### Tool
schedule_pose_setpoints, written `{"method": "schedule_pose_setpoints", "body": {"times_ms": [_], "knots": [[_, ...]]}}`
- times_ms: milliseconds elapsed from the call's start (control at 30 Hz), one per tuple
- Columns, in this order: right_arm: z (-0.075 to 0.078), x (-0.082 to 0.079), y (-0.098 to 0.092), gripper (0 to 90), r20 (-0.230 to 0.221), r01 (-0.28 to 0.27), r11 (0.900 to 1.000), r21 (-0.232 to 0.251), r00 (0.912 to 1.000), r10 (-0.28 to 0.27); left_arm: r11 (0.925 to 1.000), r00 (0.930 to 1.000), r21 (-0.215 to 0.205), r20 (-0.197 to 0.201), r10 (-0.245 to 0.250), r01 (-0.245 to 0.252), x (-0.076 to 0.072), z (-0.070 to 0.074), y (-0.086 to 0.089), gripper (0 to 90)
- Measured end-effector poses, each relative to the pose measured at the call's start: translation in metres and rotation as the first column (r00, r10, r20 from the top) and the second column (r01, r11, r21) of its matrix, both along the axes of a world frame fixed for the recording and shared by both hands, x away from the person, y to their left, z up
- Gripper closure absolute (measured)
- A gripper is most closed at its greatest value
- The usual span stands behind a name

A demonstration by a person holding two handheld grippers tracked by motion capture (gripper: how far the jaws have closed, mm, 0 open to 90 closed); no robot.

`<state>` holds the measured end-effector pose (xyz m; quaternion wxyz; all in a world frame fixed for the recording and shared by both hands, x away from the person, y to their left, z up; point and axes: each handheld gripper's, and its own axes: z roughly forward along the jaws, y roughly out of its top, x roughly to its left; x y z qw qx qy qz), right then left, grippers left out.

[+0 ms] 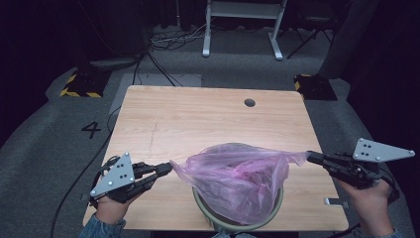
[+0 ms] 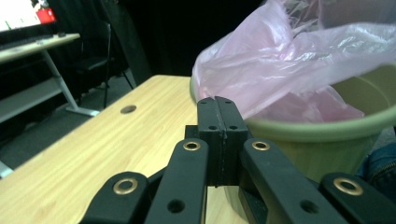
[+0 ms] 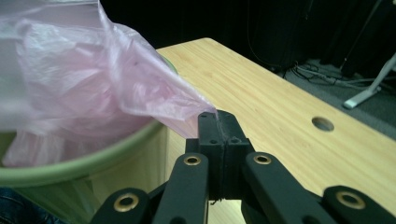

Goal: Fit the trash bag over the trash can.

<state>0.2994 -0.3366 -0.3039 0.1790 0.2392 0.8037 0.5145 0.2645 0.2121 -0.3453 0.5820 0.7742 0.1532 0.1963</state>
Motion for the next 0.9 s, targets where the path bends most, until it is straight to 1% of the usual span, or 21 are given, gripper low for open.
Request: {"method": "schedule_pose_setpoints", "body": {"times_ms": [100, 133, 167, 200, 233, 267, 300, 333, 367, 433, 500, 533, 567, 633, 667, 733, 767, 800, 833, 900], "knots": [[-0.006, 0.001, -0.004, 88.0, -0.012, 0.007, 1.0, 0.01, 0.9999, -0.007, 1.0, 0.9997, 0.002, -0.023, -0.007, 0.007, 0.002, -0.005, 0.003, 89.7], [-0.007, 0.001, -0.003, 83.6, -0.012, -0.003, 1.0, 0.014, 0.9999, 0.003, 1.0, 0.9998, -0.001, -0.021, -0.008, 0.008, 0.002, -0.006, 0.003, 87.6], [-0.007, 0.001, -0.002, 76.9, -0.007, -0.016, 1.0, 0.017, 0.9998, 0.016, 0.9999, 0.9999, -0.014, -0.016, -0.006, 0.006, 0.001, -0.005, 0.002, 79.3], [-0.007, 0.0, 0.0, 70.2, 0.007, -0.013, 1.0, 0.019, 0.9999, 0.013, 0.9994, 0.9996, -0.029, -0.018, -0.02, 0.019, 0.001, -0.004, 0.003, 71.7], [-0.006, 0.0, 0.001, 66.0, 0.022, -0.012, 1.0, 0.022, 0.9997, 0.011, 0.9985, 0.9992, -0.044, -0.017, -0.035, 0.034, 0.0, 0.0, 0.004, 67.9], [-0.004, -0.001, 0.002, 62.6, 0.032, -0.018, 0.999, 0.03, 0.9993, 0.017, 0.9979, 0.9992, -0.052, -0.012, -0.039, 0.038, -0.001, 0.002, 0.004, 64.7], [-0.002, -0.001, 0.002, 59.2, 0.035, -0.018, 0.999, 0.034, 0.9993, 0.016, 0.9977, 0.9992, -0.056, -0.005, -0.039, 0.039, -0.003, 0.005, 0.004, 64.2], [0.001, -0.002, 0.002, 57.8, 0.041, -0.016, 0.999, 0.037, 0.9991, 0.014, 0.9984, 0.9994, -0.045, 0.0, -0.034, 0.033, -0.005, 0.009, 0.005, 64.0], [0.004, -0.003, 0.001, 56.3, 0.044, -0.009, 0.999, 0.036, 0.999, 0.008, 0.9985, 0.9995, -0.045, 0.006, -0.03, 0.03, -0.006, 0.011, 0.005, 62.8], [0.007, -0.004, 0.0, 54.2, 0.054, -0.002, 0.999, 0.038, 0.9985, 0.0, 0.9979, 0.9991, -0.052, 0.02, -0.038, 0.039, -0.009, 0.018, 0.007, 58.7], [0.011, -0.006, -0.001, 53.6, 0.073, 0.0, 0.999, 0.036, 0.9973, -0.003, 0.9982, 0.9984, -0.051, 0.047, -0.03, 0.033, -0.012, 0.027, 0.009, 55.2], [0.014, -0.007, -0.001, 53.5, 0.083, 0.002, 0.999, 0.035, 0.9965, -0.005, 0.9978, 0.9981, -0.058, 0.055, -0.028, 0.032, -0.013, 0.031, 0.01, 54.4], [0.015, -0.008, 0.0, 53.5, 0.09, -0.001, 0.999, 0.035, 0.9959, -0.003, 0.9965, 0.9972, -0.076, 0.068, -0.031, 0.036, -0.013, 0.037, 0.012, 54.2], [0.021, -0.01, 0.005, 53.4, 0.106, -0.014, 0.999, 0.033, 0.9943, 0.011, 0.9945, 0.9965, -0.095, 0.075, -0.037, 0.044, -0.011, 0.046, 0.01, 52.7], [0.023, -0.011, 0.007, 52.9, 0.112, -0.021, 0.999, 0.031, 0.9935, 0.018, 0.9937, 0.9963, -0.099, 0.073, -0.045, 0.052, -0.009, 0.05, 0.007, 51.5], [0.027, -0.012, 0.015, 50.6, 0.12, -0.042, 0.999, 0.024, 0.992, 0.039, 0.9934, 0.9955, -0.083, 0.058, -0.075, 0.08, -0.004, 0.055, -0.002, 48.3], [0.028, -0.011, 0.019, 48.6, 0.115, -0.048, 0.999, 0.016, 0.9923, 0.046, 0.994, 0.995, -0.061, 0.048, -0.087, 0.09, -0.001, 0.055, -0.009, 48.0], [0.03, -0.01, 0.024, 46.0, 0.099, -0.059, 0.998, 0.008, 0.9934, 0.058, 0.9953, 0.9952, -0.043, 0.048, -0.085, 0.087, 0.001, 0.055, -0.013, 46.7], [0.03, -0.009, 0.027, 43.9, 0.092, -0.068, 0.998, 0.005, 0.9935, 0.067, 0.9958, 0.9957, -0.033, 0.038, -0.084, 0.085, 0.004, 0.055, -0.019, 45.5], [0.031, -0.006, 0.033, 40.5, 0.084, -0.083, 0.996, -0.009, 0.9929, 0.084, 0.9944, 0.9951, -0.038, 0.005, -0.099, 0.099, 0.012, 0.054, -0.028, 42.9]]}}
